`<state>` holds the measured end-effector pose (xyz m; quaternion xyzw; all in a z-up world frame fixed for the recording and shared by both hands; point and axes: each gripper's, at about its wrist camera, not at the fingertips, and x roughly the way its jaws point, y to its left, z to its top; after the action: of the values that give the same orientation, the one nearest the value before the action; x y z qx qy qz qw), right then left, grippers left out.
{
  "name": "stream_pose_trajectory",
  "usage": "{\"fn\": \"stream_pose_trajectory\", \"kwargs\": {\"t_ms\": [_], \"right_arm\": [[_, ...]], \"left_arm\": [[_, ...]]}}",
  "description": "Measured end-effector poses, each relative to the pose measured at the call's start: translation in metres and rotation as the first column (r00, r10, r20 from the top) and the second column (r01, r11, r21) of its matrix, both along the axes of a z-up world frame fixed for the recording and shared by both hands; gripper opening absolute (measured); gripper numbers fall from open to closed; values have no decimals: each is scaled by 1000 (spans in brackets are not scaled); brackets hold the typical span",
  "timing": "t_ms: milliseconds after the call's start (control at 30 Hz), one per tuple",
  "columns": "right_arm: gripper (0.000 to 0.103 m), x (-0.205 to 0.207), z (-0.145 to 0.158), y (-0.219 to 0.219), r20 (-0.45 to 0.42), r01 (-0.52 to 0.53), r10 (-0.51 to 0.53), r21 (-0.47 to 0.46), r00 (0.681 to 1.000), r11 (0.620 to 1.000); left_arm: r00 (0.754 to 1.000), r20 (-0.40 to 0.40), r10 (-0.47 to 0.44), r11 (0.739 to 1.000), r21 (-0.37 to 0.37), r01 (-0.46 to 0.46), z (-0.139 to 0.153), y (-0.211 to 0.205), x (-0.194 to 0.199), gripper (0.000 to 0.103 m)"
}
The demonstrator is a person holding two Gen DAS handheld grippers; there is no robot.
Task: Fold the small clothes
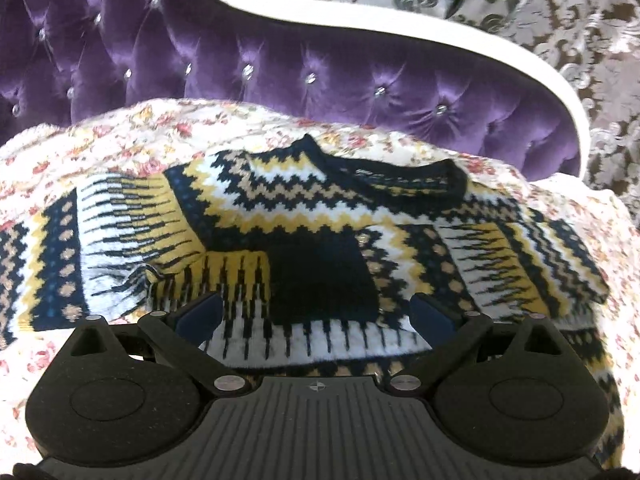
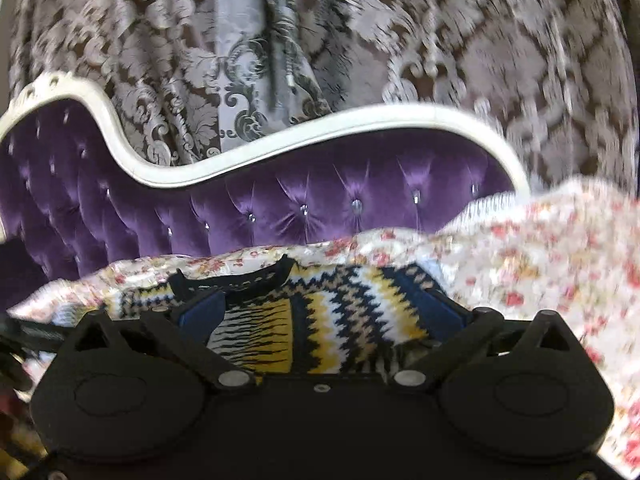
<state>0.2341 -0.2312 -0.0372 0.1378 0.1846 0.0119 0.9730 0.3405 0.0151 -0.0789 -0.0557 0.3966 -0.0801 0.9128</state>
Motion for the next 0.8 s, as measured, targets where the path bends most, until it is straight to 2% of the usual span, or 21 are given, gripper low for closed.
{"fn": "stream_pose_trajectory", "kwargs": {"t_ms": [33,100,200,233,267,300,400,600,733,800], "right_arm": [[103,0,1,-5,-2,-6,6,45,1000,999],[103,-1,-3,-14,-16,1,0,92,1000,996],[103,-1,-10,-23,-43,34,-30,97,999,995],[103,0,-10,-25,-55,49,-44,100,998,994],[103,-1,-12,-28,-65,62,-55,110,996,992],[103,0,-13,-30,-75,73,-64,124,995,990],[103,1,-14,-39,-101,92,-75,171,992,981],[103,-1,-16,-52,-132,151,-128,182,983,972],[103,1,-18,-58,-175,185,-155,176,972,967],[103,4,-20,-59,-205,199,-164,163,965,966]], "left_arm": [[1000,-13,3,1000,1,-3,-3,-1,4,100],[999,-33,-3,1000,7,3,-7,-4,11,90],[999,-49,-5,999,38,7,-11,-13,19,76],[999,-37,-7,999,53,9,-11,-16,19,54],[1000,-21,-5,997,79,7,-10,-20,20,28],[1000,-12,0,995,100,1,-8,-23,20,19],[1000,-4,8,998,67,-8,4,-25,22,13],[992,123,-4,998,70,-5,52,-22,17,11],[985,175,10,993,111,-29,73,-10,19,11],[985,169,35,991,123,-57,72,-2,24,11]]}}
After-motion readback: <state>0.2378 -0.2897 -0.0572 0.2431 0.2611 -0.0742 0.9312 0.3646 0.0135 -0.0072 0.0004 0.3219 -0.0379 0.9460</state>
